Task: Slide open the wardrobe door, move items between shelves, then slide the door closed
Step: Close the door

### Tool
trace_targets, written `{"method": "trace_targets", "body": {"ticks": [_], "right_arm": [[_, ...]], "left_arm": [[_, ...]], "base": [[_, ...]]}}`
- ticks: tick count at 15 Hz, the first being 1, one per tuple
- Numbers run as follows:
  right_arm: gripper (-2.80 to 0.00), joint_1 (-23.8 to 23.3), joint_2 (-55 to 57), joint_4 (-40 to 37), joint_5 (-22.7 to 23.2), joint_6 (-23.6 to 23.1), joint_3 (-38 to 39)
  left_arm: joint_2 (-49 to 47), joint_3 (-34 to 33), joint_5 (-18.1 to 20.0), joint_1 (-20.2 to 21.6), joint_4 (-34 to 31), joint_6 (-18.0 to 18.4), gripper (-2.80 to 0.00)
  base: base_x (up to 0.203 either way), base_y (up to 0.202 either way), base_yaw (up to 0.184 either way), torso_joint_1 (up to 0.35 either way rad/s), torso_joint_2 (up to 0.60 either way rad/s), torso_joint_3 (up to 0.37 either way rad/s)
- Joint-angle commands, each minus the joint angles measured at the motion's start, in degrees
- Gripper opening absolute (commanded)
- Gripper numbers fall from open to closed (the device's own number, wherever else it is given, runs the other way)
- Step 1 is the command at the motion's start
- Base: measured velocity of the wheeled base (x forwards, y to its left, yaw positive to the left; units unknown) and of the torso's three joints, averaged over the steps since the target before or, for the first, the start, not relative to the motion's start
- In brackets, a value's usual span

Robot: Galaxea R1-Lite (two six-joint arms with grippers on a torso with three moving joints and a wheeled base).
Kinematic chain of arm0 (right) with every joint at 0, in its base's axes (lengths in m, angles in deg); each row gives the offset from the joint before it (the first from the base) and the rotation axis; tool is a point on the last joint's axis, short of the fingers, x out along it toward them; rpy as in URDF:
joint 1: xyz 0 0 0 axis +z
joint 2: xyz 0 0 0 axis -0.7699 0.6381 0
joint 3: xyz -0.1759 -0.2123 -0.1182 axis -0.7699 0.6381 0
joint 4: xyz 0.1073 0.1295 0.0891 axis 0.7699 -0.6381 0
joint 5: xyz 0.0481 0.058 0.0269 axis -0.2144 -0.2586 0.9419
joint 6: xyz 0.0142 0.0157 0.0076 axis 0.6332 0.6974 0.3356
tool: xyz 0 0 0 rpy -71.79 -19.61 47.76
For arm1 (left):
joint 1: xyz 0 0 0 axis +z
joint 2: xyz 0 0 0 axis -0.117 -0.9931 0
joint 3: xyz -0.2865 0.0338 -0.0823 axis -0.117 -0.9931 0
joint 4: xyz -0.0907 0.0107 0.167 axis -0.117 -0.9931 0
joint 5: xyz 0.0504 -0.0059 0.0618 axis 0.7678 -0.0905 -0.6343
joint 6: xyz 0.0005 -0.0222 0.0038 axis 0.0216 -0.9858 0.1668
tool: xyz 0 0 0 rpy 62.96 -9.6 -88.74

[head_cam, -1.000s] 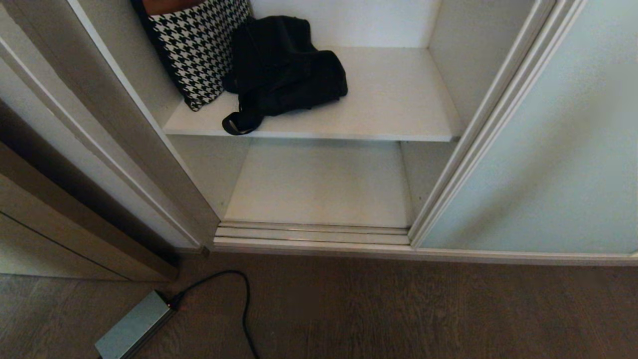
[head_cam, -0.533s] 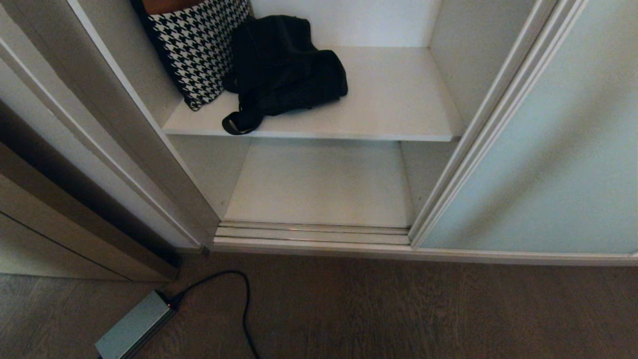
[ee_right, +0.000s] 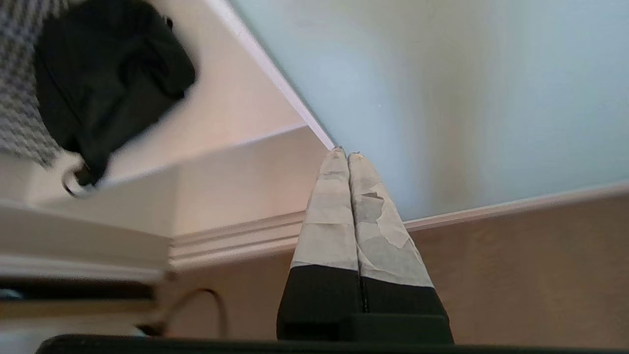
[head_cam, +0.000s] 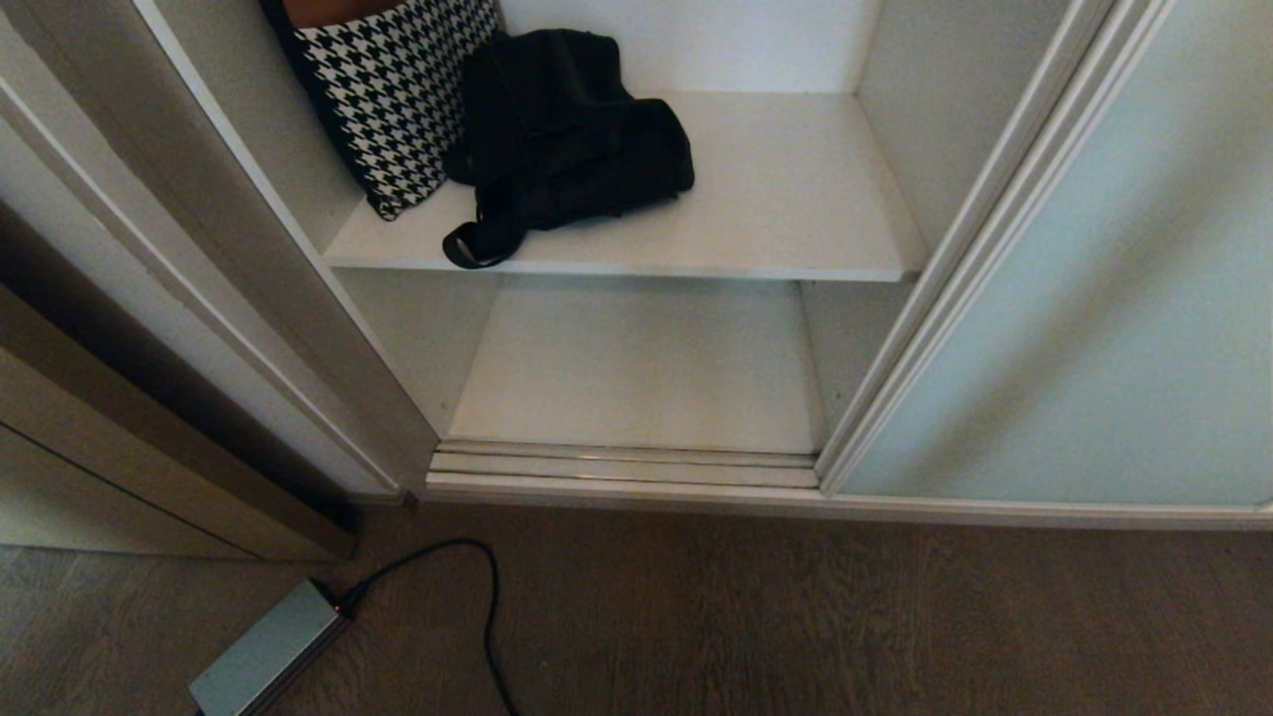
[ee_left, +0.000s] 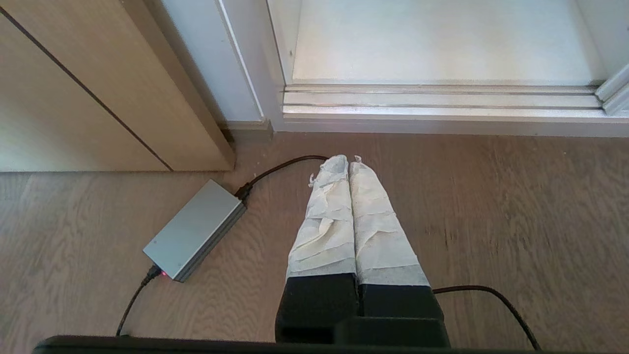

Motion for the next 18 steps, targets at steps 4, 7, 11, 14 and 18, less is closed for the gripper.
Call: {"method": "trace_targets", "body": {"ticks": [4, 7, 11, 14, 18], "right_arm": [[-2.8, -3.9, 5.3, -0.5, 9.4, 3.3, -1.6], [-2.8, -6.4, 7.4, 0.2, 21.3, 3.3, -0.6], [-2.8, -6.3, 13.0, 3.0, 28.2, 2.5, -0.5], [-2.8, -5.8, 17.4, 6.5, 28.6, 2.1, -1.1], [-2.8, -5.2, 21.4, 11.2, 28.5, 2.5, -0.6]], "left_arm": [[0.0, 0.0, 0.0, 0.0, 0.0, 0.0, -2.8], [-0.1, 0.0, 0.0, 0.0, 0.0, 0.0, -2.8], [-0.1, 0.0, 0.0, 0.0, 0.0, 0.0, -2.8], [-0.1, 0.0, 0.0, 0.0, 0.0, 0.0, -2.8], [-0.1, 0.0, 0.0, 0.0, 0.0, 0.0, -2.8]], "base": [[0.0, 0.0, 0.0, 0.0, 0.0, 0.0], [0.0, 0.0, 0.0, 0.0, 0.0, 0.0], [0.0, 0.0, 0.0, 0.0, 0.0, 0.0], [0.0, 0.0, 0.0, 0.0, 0.0, 0.0], [0.0, 0.0, 0.0, 0.0, 0.0, 0.0]]}}
